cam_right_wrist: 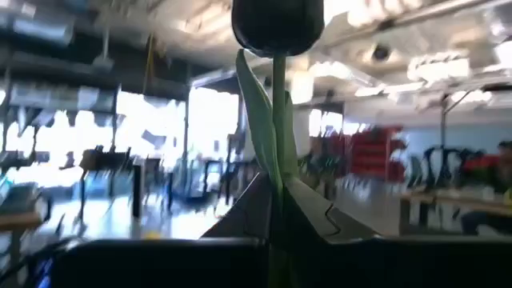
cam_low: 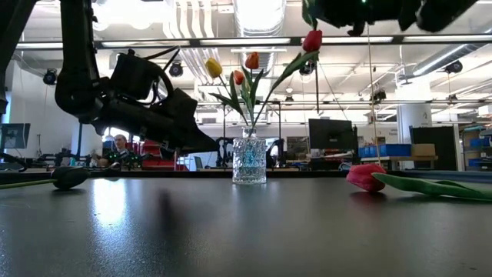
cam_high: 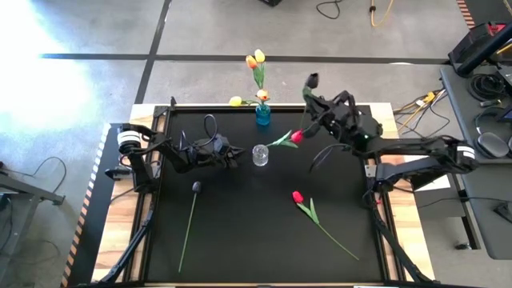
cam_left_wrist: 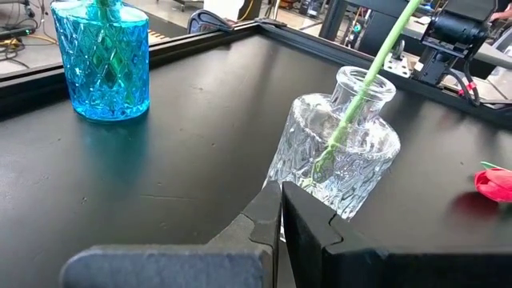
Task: Sort flowers into vase by color
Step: Put the right black tulip into the transparent vase
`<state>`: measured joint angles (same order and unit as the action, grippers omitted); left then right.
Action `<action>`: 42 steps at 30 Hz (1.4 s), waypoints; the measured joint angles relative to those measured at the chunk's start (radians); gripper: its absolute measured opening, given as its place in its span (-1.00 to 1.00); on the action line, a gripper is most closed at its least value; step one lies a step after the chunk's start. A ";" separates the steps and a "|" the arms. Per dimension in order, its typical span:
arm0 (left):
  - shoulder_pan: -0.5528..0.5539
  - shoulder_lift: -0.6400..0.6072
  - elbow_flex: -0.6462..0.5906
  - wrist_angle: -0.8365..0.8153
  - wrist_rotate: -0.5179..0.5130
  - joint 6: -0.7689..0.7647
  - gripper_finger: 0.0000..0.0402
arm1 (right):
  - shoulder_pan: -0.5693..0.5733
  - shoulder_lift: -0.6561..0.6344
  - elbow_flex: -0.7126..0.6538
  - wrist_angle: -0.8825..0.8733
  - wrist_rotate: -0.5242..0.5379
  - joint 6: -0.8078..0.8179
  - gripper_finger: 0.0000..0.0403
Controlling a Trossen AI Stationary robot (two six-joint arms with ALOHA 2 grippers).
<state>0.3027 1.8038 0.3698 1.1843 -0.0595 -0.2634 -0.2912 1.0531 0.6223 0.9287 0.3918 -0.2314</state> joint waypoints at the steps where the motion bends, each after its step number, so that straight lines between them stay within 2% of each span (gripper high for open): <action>1: 0.000 0.000 0.000 0.000 0.000 0.001 -1.00 | -0.007 0.014 -0.025 0.079 -0.001 -0.005 -0.94; 7: 0.000 0.000 0.000 0.005 0.000 0.015 -1.00 | -0.042 0.139 -0.147 0.521 -0.034 0.128 -0.94; 10: 0.000 0.000 0.000 0.007 0.000 0.015 -1.00 | -0.059 0.214 -0.162 0.645 -0.032 0.221 -0.94; 17: 0.000 0.000 0.000 0.009 0.000 0.015 -1.00 | -0.100 0.348 -0.105 0.639 -0.038 0.386 -0.94; 19: 0.000 0.000 0.000 0.009 0.000 0.015 -1.00 | -0.106 0.378 -0.081 0.640 -0.070 0.422 -0.94; 27: 0.000 0.000 0.000 0.010 0.000 0.019 -1.00 | -0.106 0.430 -0.033 0.644 -0.137 0.520 -0.94; 34: 0.000 0.000 0.000 0.010 0.000 0.019 -1.00 | -0.089 0.450 -0.026 0.642 -0.157 0.573 -0.94; 42: 0.000 0.000 0.000 0.010 0.000 0.019 -1.00 | -0.050 0.497 -0.008 0.642 -0.157 0.553 -0.94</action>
<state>0.3027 1.8038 0.3702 1.1946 -0.0597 -0.2447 -0.3408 1.5505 0.6143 1.5711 0.2348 0.3215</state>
